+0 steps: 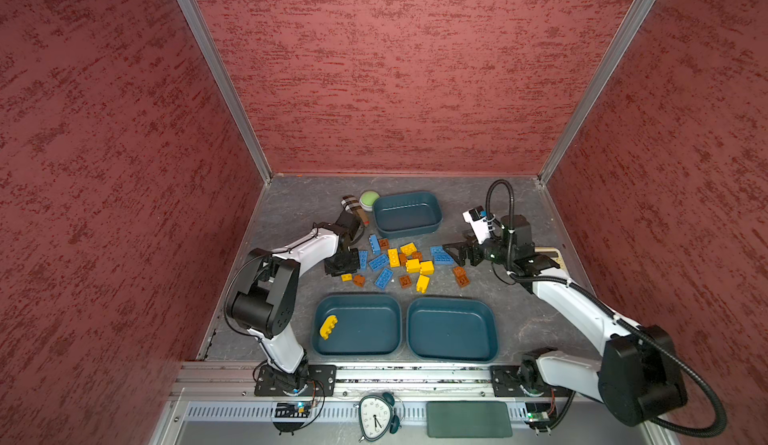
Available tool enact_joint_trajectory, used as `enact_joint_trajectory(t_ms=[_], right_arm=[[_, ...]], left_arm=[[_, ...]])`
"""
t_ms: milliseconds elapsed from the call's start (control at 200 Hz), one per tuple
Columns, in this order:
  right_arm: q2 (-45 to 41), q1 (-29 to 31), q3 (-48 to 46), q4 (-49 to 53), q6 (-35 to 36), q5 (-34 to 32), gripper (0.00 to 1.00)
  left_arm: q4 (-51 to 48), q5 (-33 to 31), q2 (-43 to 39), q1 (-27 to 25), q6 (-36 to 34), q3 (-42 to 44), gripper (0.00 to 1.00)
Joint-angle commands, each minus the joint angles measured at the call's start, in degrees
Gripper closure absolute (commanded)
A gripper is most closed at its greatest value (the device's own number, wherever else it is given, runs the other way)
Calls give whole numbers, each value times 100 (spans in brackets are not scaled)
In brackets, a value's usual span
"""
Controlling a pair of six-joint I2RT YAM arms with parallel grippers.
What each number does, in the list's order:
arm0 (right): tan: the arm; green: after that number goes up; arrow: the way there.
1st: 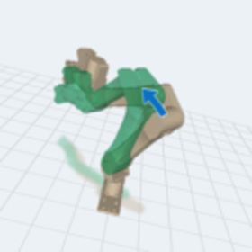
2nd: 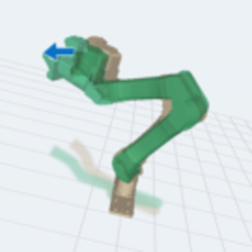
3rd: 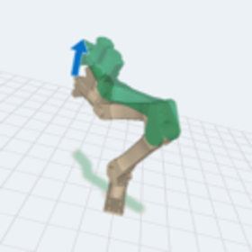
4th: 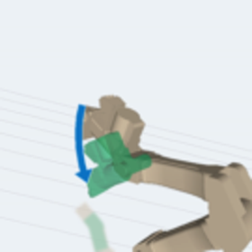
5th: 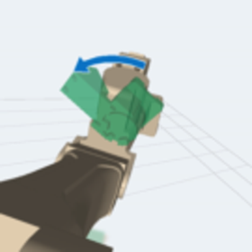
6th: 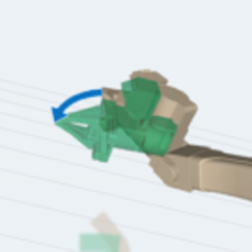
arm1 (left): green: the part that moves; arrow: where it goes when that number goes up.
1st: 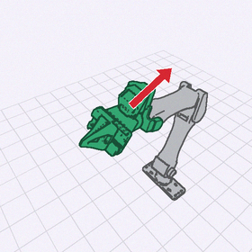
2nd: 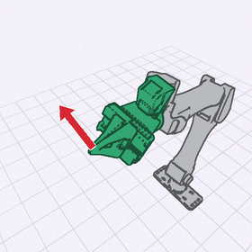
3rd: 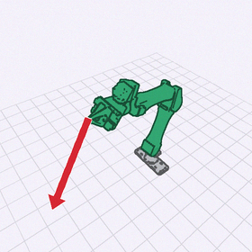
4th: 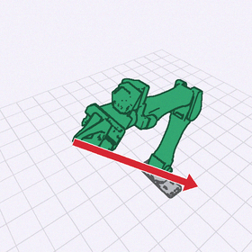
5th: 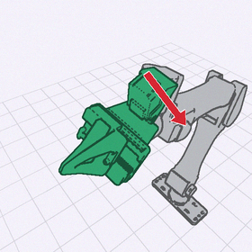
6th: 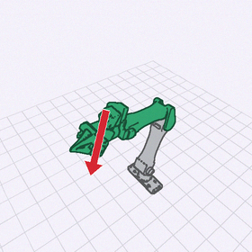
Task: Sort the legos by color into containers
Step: 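Move the yellow brick with the left gripper into the same teal bin, then reach the left gripper to a small brown brick and grasp it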
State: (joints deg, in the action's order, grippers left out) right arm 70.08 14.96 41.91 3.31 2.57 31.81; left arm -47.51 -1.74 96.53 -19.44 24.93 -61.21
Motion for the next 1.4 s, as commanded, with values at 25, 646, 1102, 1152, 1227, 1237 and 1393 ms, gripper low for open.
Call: enact_joint_trajectory(t_ms=[25, 646, 1102, 1152, 1227, 1237, 1393], right_arm=[[-39, 16, 122, -37, -3, 100, 1], [324, 18, 390, -123, 22, 410, 1], [163, 22, 268, -76, 24, 308, 1], [151, 18, 279, -89, 24, 291, 1], [155, 19, 300, -94, 24, 298, 1], [155, 17, 294, -98, 24, 299, 1], [112, 16, 243, -112, -4, 317, 1]], left_arm=[[-868, 7, -721, -90, -172, -322, 74], [-2304, 660, -3422, -1597, 1966, 1041, 71], [-1822, 499, -2796, -1257, 1211, 971, 46], [-1845, 528, -2774, -1113, 1060, 777, 44], [-1704, 604, -2629, -876, 757, 488, 41], [-1682, 609, -2593, -839, 712, 452, 40], [-1393, 536, -1792, -564, 97, -265, 35]])
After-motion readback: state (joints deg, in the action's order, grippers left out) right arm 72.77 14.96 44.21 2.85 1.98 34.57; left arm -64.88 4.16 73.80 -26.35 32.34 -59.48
